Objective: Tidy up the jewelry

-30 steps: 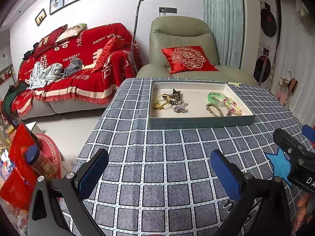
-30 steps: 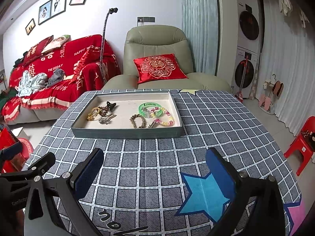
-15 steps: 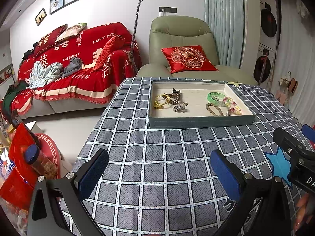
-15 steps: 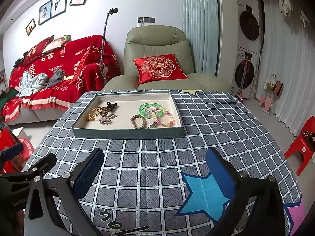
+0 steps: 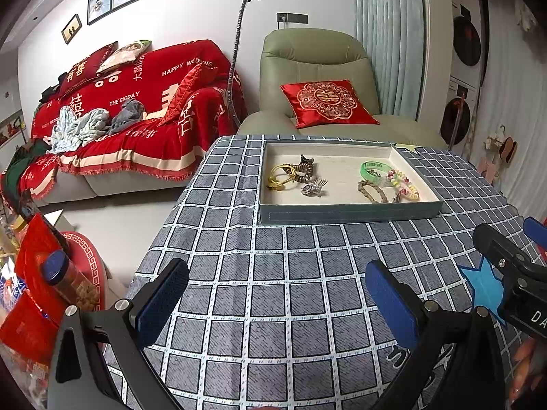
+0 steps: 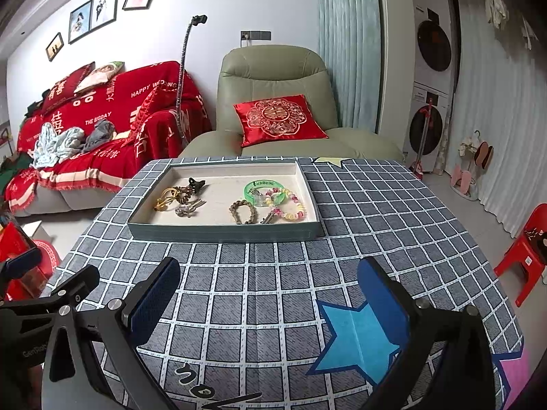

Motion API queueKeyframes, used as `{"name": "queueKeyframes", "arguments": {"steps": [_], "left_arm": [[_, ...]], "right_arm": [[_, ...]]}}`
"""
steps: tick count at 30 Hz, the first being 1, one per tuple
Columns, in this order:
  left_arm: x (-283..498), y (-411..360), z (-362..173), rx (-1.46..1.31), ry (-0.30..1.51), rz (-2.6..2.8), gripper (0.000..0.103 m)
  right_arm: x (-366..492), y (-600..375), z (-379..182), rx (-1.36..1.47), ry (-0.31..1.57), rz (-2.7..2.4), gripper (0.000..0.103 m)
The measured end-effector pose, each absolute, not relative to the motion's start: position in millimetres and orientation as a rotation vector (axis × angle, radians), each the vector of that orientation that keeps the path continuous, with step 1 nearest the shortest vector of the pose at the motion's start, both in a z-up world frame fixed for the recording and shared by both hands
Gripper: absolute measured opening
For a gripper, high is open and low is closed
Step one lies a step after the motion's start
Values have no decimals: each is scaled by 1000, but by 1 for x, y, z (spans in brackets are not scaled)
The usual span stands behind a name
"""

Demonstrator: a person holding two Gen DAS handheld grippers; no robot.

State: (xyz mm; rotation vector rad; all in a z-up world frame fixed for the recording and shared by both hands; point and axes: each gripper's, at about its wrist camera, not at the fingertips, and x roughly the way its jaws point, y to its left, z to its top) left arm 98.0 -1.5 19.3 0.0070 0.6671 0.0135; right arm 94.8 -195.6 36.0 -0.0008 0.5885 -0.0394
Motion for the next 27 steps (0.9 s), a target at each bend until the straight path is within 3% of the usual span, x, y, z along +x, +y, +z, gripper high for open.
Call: {"name": "queueKeyframes", "arguments": {"steps": [27], "left_arm": [[97, -2, 20, 9, 672, 19, 103]], "right_arm": [[94, -193, 37, -1, 589, -40, 103]]}}
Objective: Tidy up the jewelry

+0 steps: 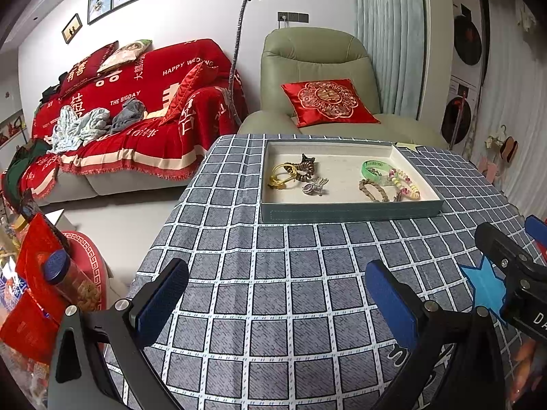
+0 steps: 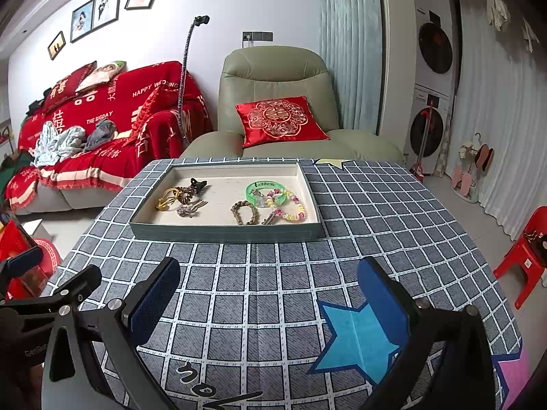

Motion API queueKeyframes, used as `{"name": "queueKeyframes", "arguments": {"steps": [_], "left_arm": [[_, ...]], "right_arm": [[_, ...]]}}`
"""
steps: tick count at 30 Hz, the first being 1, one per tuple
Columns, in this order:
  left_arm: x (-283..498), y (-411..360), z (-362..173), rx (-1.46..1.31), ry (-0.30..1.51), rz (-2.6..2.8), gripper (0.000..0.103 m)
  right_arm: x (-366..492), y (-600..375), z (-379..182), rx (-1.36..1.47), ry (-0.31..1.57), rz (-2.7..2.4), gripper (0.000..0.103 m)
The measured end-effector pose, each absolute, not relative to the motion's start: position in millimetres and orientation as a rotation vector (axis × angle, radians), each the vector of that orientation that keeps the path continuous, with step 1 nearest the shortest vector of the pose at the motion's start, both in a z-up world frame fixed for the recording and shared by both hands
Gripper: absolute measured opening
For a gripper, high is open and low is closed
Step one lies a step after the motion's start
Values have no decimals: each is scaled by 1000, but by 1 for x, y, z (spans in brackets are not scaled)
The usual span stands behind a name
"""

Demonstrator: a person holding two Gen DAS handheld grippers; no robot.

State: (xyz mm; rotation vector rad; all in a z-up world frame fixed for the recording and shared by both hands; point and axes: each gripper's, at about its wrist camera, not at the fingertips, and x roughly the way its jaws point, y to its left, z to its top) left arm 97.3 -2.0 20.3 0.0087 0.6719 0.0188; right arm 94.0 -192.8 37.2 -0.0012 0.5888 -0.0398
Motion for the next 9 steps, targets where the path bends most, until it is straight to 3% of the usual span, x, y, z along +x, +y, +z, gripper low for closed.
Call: {"name": "queueKeyframes", "arguments": {"steps": [9], "left_arm": [[96, -2, 21, -5, 671, 7, 103]], "right_arm": [[94, -188, 40, -1, 590, -40, 103]]}}
